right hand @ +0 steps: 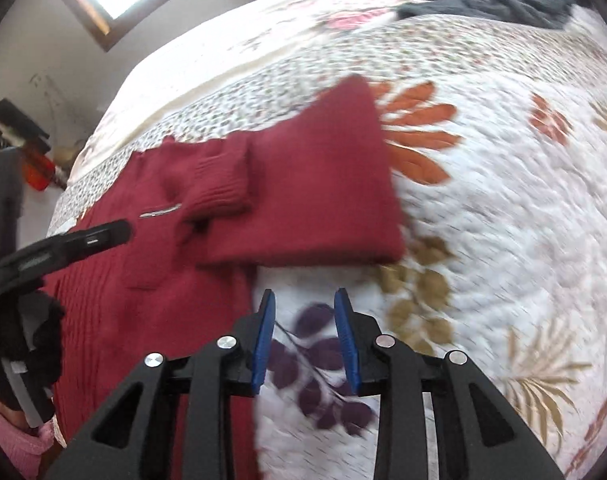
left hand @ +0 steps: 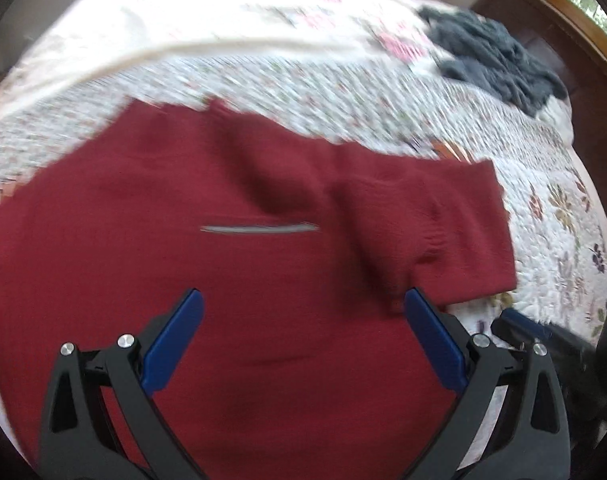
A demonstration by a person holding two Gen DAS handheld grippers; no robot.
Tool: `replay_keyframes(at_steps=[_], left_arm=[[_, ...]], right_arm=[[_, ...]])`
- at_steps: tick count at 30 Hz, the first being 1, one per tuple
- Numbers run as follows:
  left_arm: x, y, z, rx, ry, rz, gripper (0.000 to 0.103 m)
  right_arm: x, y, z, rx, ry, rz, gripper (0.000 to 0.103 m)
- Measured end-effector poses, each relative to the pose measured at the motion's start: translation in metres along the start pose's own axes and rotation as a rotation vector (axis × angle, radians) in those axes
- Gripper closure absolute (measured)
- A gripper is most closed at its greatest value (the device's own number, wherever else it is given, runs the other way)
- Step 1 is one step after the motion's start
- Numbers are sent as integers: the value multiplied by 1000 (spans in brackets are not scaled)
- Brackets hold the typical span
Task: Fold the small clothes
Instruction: 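Fold the held sleeve across the sweater body and release with the right tool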
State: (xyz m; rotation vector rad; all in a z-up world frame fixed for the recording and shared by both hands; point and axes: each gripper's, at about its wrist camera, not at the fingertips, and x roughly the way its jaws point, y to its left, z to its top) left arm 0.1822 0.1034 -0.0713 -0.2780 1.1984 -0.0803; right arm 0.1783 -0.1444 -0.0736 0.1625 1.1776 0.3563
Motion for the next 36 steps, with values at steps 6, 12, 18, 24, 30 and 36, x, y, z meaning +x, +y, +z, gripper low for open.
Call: replay_keyframes(at_steps=[6, 12, 18, 24, 30, 36], left_arm=[[38, -30, 8, -12, 45, 0, 13], [57, -31, 13, -14, 86, -42, 83], [3, -6, 12, -53, -90, -81, 92], [-26, 34, 10, -72, -157, -47, 92], [-56, 79, 3, -133, -238, -31, 92], [-64, 122, -1, -190, -253, -1, 92]], right_arm=[[-5, -18, -14, 20, -9, -17, 70], [-2, -24, -18, 41, -19, -25, 70], [-12, -28, -19, 49, -35, -39, 70], [-14, -14, -4, 62, -47, 3, 70], [2, 11, 26, 75, -52, 61, 70], [29, 42, 47, 53, -9, 152, 70]])
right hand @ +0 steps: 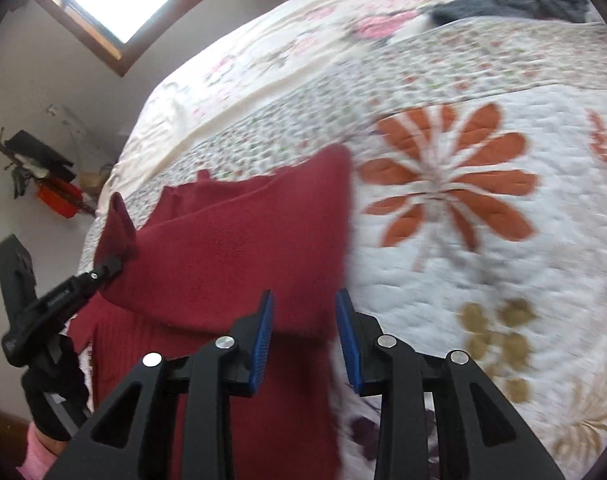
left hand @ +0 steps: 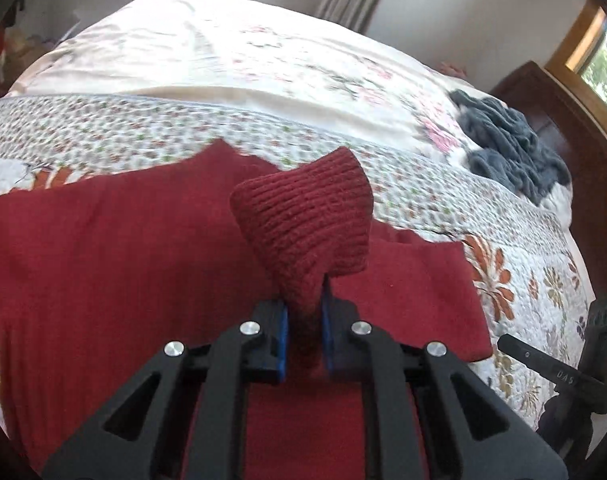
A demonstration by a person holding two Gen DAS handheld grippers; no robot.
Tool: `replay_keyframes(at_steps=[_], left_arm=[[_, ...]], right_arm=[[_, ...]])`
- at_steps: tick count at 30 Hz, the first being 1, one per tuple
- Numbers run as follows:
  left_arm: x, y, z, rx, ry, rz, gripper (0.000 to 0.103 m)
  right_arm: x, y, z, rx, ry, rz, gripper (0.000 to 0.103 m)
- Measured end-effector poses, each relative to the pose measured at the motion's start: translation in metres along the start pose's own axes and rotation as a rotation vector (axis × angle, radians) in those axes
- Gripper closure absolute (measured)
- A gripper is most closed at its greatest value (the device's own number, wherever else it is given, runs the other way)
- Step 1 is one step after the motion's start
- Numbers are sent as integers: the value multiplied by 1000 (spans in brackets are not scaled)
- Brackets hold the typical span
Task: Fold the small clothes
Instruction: 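Fold the held sleeve across the sweater body and release with the right tool, then grasp the other sleeve cuff with the left tool and lay it across the body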
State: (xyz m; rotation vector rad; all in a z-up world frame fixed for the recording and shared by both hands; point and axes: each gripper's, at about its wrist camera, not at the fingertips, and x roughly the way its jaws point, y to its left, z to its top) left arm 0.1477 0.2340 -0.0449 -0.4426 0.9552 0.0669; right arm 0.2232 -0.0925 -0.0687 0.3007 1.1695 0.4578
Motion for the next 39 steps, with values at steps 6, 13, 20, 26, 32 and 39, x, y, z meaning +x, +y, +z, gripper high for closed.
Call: replay_keyframes(at_steps=[6, 13, 20, 26, 32, 39], left_arm=[[23, 35, -7, -44, 61, 47, 91], [26, 70, -16, -92, 102, 27, 79], [-22, 96, -24, -105, 20, 82, 53], [4, 111, -24, -249, 103, 36, 46], [21, 129, -14, -340, 90, 44, 81], [-1, 125, -7, -234, -34, -1, 91]], right_arm=[[44, 5, -1, -13, 84, -76, 70], [59, 1, -10, -32, 119, -123, 71], [22, 33, 1, -123, 16, -154, 67], [39, 68, -4, -193, 80, -90, 67], [67, 59, -15, -174, 147, -126, 68], [68, 53, -24, -165, 149, -108, 68]])
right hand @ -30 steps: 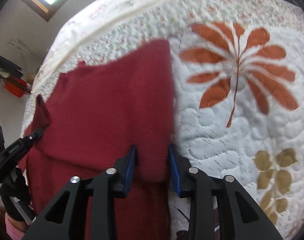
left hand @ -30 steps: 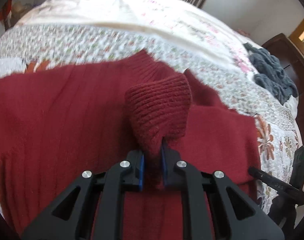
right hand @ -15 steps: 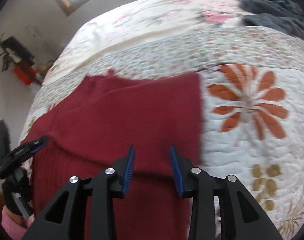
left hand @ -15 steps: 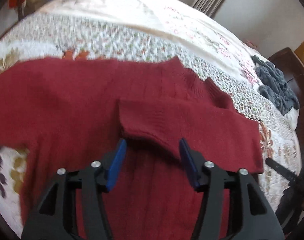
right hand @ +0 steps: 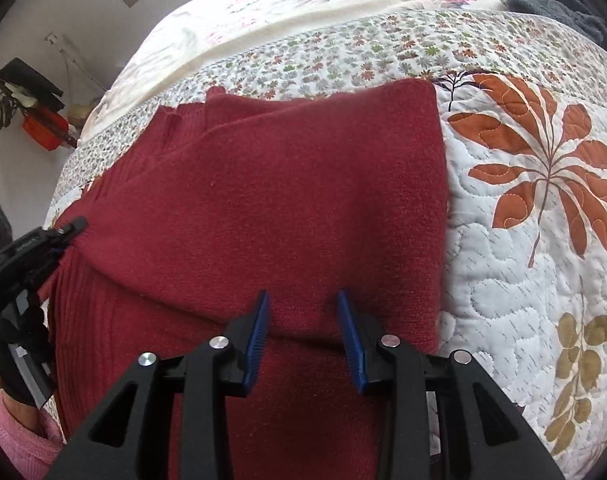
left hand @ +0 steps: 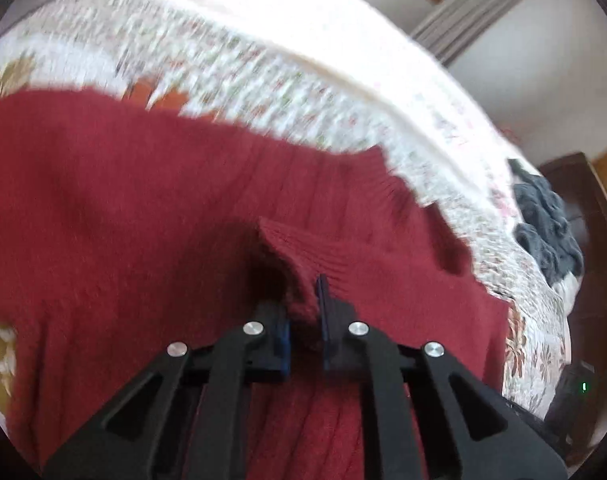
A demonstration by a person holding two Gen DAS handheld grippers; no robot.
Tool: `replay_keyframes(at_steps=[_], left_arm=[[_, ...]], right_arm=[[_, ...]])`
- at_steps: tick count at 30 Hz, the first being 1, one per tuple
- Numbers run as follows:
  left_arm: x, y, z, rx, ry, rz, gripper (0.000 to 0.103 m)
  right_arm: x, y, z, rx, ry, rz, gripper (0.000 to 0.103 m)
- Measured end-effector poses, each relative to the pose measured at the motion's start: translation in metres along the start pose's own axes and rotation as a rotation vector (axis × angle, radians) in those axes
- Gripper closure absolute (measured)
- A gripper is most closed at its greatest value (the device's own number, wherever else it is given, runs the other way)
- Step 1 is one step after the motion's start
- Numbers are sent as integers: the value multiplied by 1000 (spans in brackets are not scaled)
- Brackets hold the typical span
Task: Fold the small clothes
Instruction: 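Grasp the other sleeve cuff with the left tool and lay it across the body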
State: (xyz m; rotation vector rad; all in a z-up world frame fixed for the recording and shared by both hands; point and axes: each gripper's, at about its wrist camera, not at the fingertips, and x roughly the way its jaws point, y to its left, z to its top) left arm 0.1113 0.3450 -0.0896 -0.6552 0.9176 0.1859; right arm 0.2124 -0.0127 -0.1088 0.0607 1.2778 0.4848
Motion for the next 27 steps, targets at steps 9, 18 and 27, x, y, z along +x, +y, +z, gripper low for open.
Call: replay_keyframes(at_steps=[9, 18, 27], left_arm=[[-22, 22, -4, -40, 31, 71, 82], [-6, -38, -1, 156, 60, 56, 64], [34, -14, -9, 151, 149, 85, 66]], right_arm=[[-8, 11, 7, -38, 1, -14, 67], [-3, 33, 18, -55, 10, -33, 65], [25, 26, 9, -49, 49, -64, 64]])
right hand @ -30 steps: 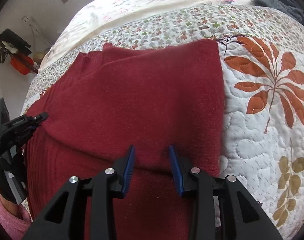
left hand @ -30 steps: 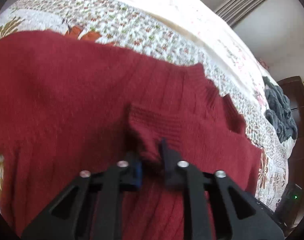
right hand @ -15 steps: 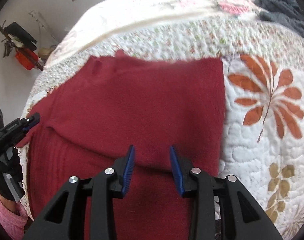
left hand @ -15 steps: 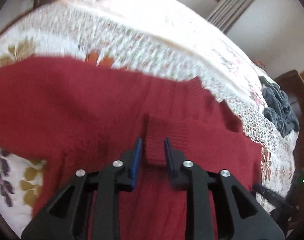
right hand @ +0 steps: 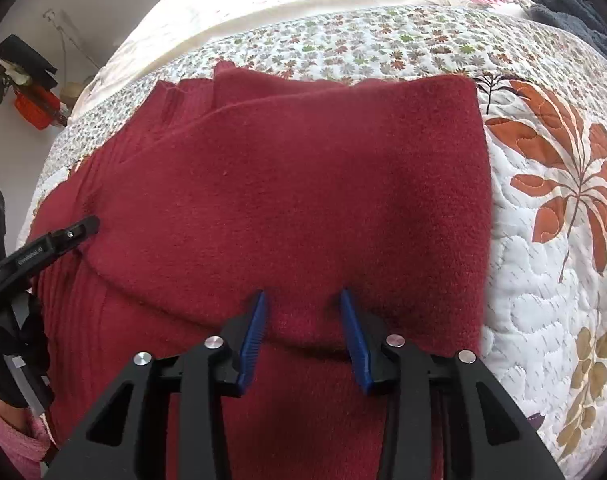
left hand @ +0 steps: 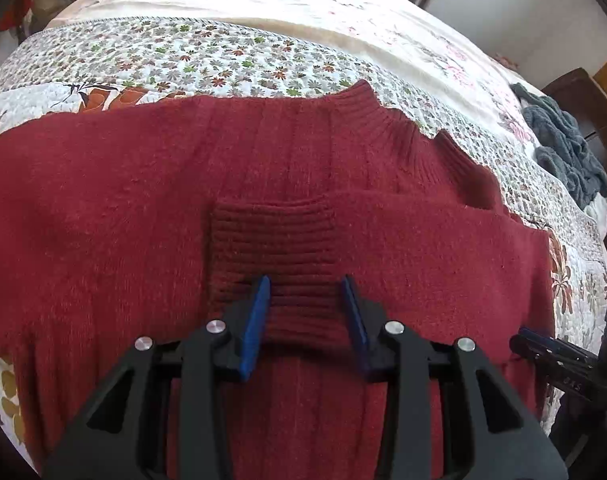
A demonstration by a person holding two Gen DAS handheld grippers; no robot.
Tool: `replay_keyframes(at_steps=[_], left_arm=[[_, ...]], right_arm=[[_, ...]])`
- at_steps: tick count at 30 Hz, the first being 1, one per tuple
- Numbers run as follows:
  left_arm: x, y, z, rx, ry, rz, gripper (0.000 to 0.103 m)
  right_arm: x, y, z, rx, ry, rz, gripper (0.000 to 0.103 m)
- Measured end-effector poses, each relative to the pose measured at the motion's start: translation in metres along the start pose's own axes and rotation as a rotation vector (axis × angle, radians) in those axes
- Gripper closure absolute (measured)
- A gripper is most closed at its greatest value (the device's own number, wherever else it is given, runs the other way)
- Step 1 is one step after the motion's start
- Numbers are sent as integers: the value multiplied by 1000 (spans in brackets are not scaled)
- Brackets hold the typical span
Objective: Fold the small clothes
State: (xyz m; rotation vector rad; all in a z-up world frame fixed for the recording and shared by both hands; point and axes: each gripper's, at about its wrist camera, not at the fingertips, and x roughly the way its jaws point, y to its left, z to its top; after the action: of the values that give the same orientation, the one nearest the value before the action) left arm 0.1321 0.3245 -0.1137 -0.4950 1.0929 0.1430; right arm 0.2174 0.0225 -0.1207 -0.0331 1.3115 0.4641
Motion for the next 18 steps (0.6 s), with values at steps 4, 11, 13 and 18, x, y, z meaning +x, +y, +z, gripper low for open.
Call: replay_keyframes(at_steps=[4, 11, 13, 18], left_arm=[[-19, 4, 0, -13, -22, 1, 67], [-100, 79, -27, -130, -147, 36, 55], [-115, 108, -38, -172, -155, 80, 55], [-155, 198, -71, -336, -196, 167, 55]], right_arm=[[-12, 4, 0, 9, -15, 3, 63], [-51, 37, -22, -49, -74, 54, 50], [-52, 49, -31, -72, -63, 77, 50], [-44, 78, -50, -97, -30, 115, 49]])
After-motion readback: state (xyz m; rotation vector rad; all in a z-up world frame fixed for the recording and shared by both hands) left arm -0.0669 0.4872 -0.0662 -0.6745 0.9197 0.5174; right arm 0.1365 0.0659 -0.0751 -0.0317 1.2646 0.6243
